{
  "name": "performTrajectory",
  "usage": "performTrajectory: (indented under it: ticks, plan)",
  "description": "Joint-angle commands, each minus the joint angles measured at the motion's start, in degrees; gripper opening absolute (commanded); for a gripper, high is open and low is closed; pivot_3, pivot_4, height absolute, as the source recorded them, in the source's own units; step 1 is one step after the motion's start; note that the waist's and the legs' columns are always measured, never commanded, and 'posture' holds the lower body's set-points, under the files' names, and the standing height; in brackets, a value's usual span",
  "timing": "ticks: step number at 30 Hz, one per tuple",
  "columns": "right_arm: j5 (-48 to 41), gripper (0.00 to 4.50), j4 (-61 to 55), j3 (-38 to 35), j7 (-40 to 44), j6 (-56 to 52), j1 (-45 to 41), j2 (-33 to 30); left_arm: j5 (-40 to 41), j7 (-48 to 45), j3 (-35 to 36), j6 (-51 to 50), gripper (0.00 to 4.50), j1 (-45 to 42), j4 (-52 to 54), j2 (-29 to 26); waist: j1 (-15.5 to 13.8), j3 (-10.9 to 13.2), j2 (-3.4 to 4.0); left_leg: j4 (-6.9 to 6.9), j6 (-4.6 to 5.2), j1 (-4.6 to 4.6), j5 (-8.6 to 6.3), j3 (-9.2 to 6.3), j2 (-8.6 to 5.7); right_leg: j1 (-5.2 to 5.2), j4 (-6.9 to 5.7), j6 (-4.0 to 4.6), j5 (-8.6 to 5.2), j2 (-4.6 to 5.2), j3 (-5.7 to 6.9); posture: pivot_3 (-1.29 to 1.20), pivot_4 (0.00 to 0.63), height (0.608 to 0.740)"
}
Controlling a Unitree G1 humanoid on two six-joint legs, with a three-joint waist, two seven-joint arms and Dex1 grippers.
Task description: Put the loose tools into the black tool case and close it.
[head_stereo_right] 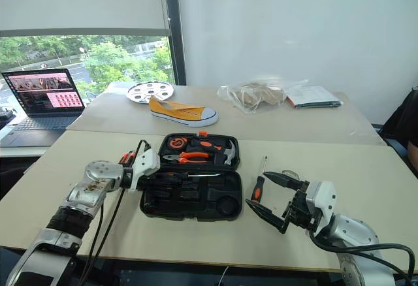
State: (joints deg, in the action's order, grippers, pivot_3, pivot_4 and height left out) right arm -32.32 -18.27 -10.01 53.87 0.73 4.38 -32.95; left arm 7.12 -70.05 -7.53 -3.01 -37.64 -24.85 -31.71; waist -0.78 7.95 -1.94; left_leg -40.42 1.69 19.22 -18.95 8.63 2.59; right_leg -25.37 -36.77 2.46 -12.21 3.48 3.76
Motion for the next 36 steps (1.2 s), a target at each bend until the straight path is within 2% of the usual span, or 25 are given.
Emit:
performTrajectory:
  ticks: [1,12,19,23,26,27,29,31,36]
  plan:
    - [-0.95,4.50,-2.09,-0.97,-0.15,-0.17,-0.24,-0.06,-0.13,3.63,1.09,0.79,0.05,-1.99,-0.41,1.34,0.08,0.00,0.00,0.00,0.00,-0.01,0.00,0.00,-0.01,0.02,0.01,-0.01,-0.01,0.00,-0.01,0.00,0.150,0.740]
    - [-0.78,4.50,-1.68,-0.55,-0.20,-0.16,-0.68,0.08,-5.29,5.76,-3.86,-1.93,0.05,-0.19,-2.92,1.39,0.19,0.00,0.00,0.01,0.02,-0.05,-0.02,-0.05,-0.01,0.09,0.02,-0.07,-0.04,-0.01,-0.01,0.00,0.150,0.740]
    - [-0.97,4.50,-1.90,-0.64,-0.29,-0.20,-0.36,0.19,-6.27,6.51,-5.82,-7.75,0.05,0.92,-3.09,1.49,0.26,-0.03,0.04,0.01,0.06,-0.05,-0.04,-0.05,-0.01,0.28,-0.04,-0.19,-0.11,0.00,-0.05,0.00,0.150,0.740]
    - [-1.06,4.50,-2.63,-1.75,-1.61,-0.62,0.70,0.20,-2.47,6.00,-1.98,-1.81,0.05,2.77,-1.25,1.41,0.37,-0.09,0.15,0.01,0.06,-0.07,-0.04,-0.05,0.00,0.31,-0.09,-0.40,-0.23,0.00,-0.08,0.00,0.150,0.740]
    - [-2.32,4.50,-4.30,-4.76,-3.15,-2.89,4.79,-0.95,6.07,3.02,6.34,2.86,0.69,5.69,3.09,0.09,0.50,-0.08,0.15,0.04,0.01,-0.07,-0.01,-0.05,0.04,0.21,-0.09,-0.33,-0.20,0.00,-0.08,0.00,0.150,0.740]
    - [-2.04,4.50,-4.69,-5.76,-3.24,-3.07,6.65,-1.34,8.78,1.81,8.98,3.91,1.00,6.97,4.61,-0.71,0.50,-0.07,0.16,0.03,-0.03,-0.07,0.01,-0.06,0.05,0.09,-0.10,-0.06,-0.05,0.00,-0.06,0.00,0.150,0.740]
    - [-1.44,4.50,-5.09,-8.20,-4.21,-3.38,10.70,-1.26,13.08,-2.03,13.60,6.47,1.79,10.47,6.19,-3.43,0.54,-0.04,0.11,0.03,-0.08,0.06,0.04,-0.06,0.08,-0.17,-0.12,-0.05,-0.04,0.01,-0.04,0.00,0.150,0.740]
    - [-0.66,4.50,-5.43,-10.19,-4.60,-2.90,14.72,-0.96,13.69,-5.08,16.26,9.40,2.41,15.86,7.35,-7.76,0.72,-0.04,0.12,0.05,-0.11,0.08,0.02,-0.06,0.15,-0.22,-0.11,-0.03,-0.05,0.01,-0.01,0.00,0.150,0.740]
    - [1.22,4.50,-5.51,-12.25,-7.10,-4.98,22.15,-0.71,19.78,-10.19,23.17,4.84,4.27,27.69,11.78,-15.21,0.81,-0.02,0.25,0.29,-0.09,-0.01,-0.03,-0.05,0.14,-0.21,0.00,-0.15,-0.17,0.12,-0.03,0.00,0.150,0.740]
